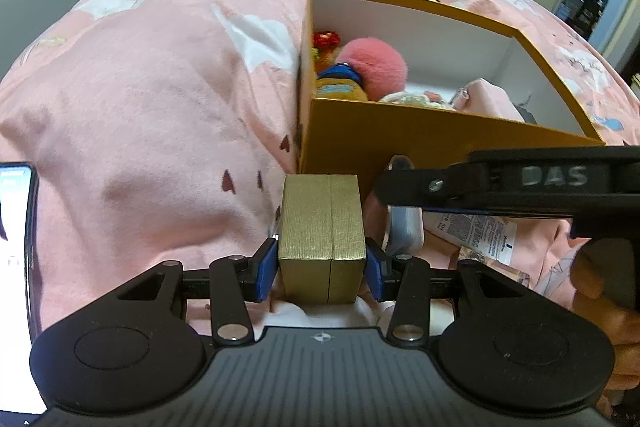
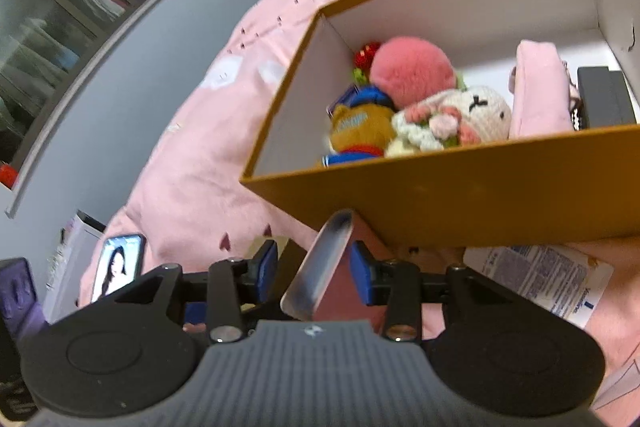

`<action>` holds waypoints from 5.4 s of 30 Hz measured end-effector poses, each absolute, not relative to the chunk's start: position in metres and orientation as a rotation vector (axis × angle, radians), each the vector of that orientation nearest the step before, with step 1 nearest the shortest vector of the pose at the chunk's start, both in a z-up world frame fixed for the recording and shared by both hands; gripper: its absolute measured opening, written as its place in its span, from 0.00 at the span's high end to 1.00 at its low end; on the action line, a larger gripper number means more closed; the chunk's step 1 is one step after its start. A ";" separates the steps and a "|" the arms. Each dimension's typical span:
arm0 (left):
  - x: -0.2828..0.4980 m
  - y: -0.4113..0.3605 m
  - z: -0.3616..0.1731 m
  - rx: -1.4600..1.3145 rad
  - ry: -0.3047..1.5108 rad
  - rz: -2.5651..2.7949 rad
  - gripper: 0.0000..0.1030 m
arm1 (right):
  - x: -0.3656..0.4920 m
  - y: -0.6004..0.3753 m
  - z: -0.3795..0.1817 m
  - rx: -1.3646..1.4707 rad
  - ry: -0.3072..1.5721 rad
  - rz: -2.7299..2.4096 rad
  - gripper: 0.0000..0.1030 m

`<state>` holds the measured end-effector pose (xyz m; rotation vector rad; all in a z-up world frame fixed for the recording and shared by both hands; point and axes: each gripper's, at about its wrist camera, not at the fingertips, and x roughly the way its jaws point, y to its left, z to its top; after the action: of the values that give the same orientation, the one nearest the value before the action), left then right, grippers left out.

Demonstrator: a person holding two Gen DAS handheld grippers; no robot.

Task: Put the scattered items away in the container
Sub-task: 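Lift the pink wallet with right tool while left tool lifts the gold cube over the box, then lower the pink wallet into the box and open right tool while left tool carries the gold cube, then lower the gold cube into the box and open left tool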

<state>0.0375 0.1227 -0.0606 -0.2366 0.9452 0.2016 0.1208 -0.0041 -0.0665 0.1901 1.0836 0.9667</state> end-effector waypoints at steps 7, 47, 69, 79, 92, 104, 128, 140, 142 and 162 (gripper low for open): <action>0.038 0.123 -0.061 -0.243 0.949 0.203 0.50 | 0.120 -0.006 -0.076 0.146 1.137 0.908 0.62; 0.099 0.089 0.042 -0.235 0.671 -0.053 0.50 | 0.150 -0.134 0.095 -0.011 0.681 0.797 0.83; 0.183 0.079 -0.007 -0.261 0.718 -0.161 0.50 | 0.221 -0.086 0.022 -0.237 1.006 0.590 0.83; 0.215 0.066 -0.011 -0.249 0.757 -0.206 0.50 | 0.241 -0.079 0.002 -0.242 1.122 0.584 0.82; 0.264 0.038 -0.031 -0.244 0.851 -0.213 0.50 | 0.244 -0.095 0.028 -0.238 0.958 0.668 0.68; 0.307 0.014 -0.066 -0.256 1.029 -0.129 0.50 | 0.281 -0.112 0.022 -0.182 0.828 0.585 0.65; 0.312 0.035 -0.067 -0.421 1.170 -0.204 0.43 | 0.310 -0.138 -0.028 0.017 0.817 0.470 0.62; 0.314 0.034 -0.075 -0.366 1.234 -0.203 0.82 | 0.321 -0.146 -0.040 0.077 0.830 0.453 0.62; 0.316 0.033 -0.076 -0.369 1.239 -0.204 0.82 | 0.323 -0.147 -0.042 0.084 0.833 0.449 0.62; 0.329 0.040 -0.087 -0.567 1.328 -0.175 0.82 | 0.326 -0.152 -0.050 0.101 0.827 0.451 0.62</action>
<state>0.3288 0.0397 -0.0871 -0.5666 1.3278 -0.1751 0.3255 -0.1517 -0.0502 0.1006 0.8269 0.4513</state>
